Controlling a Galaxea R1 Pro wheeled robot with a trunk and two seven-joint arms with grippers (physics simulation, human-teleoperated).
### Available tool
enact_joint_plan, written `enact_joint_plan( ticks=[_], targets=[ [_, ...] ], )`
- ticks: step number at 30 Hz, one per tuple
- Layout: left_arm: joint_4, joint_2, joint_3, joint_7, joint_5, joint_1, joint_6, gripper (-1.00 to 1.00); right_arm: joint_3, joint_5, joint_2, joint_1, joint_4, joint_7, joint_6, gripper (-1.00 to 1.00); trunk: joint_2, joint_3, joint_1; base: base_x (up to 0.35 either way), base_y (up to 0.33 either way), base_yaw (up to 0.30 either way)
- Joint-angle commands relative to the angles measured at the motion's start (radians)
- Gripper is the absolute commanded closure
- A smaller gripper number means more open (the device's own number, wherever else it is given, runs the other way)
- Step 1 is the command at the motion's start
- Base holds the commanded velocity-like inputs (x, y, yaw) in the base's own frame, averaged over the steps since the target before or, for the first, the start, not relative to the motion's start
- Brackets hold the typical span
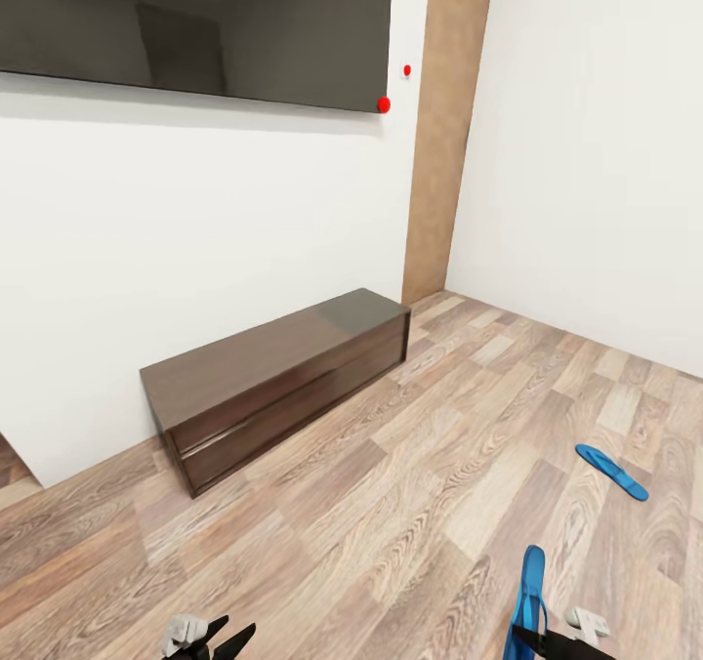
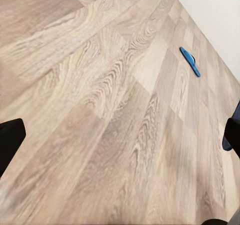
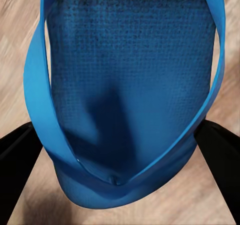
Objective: In the bedroom, move the book from the bed onto either nightstand, and place the two sandals side by side next to the bed.
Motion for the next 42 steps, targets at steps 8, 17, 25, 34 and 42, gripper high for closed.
enact_joint_plan(
  ticks=[8,17,25,34,42],
  targets=[
    [0.001,0.000,0.001,-0.003,0.000,-0.001,-0.005,-1.00,-0.005,0.000,0.000,-0.001,0.000,0.005,0.004,1.00,0.000,-0.001,0.000,0.015,0.000,0.000],
    [0.001,-0.006,0.001,-0.002,0.000,-0.001,-0.005,-1.00,-0.005,0.001,0.000,0.000,0.000,0.005,0.004,1.00,0.000,-0.001,0.000,0.212,0.000,0.000],
    [0.001,-0.008,0.001,-0.002,0.000,-0.001,-0.005,-1.00,-0.004,0.001,0.000,0.000,0.000,0.002,0.005,1.00,0.000,-0.001,0.000,0.323,0.000,0.000],
    [0.001,-0.015,0.001,-0.003,0.000,-0.001,-0.007,-1.00,-0.004,0.001,0.000,0.000,0.000,0.002,0.005,1.00,0.000,-0.001,0.000,0.227,0.000,-0.137],
    [0.001,-0.020,0.001,-0.002,-0.001,-0.001,-0.007,-1.00,-0.004,0.001,0.000,-0.001,0.000,0.002,0.005,1.00,0.000,-0.001,0.000,0.178,0.000,-0.031]
  ],
)
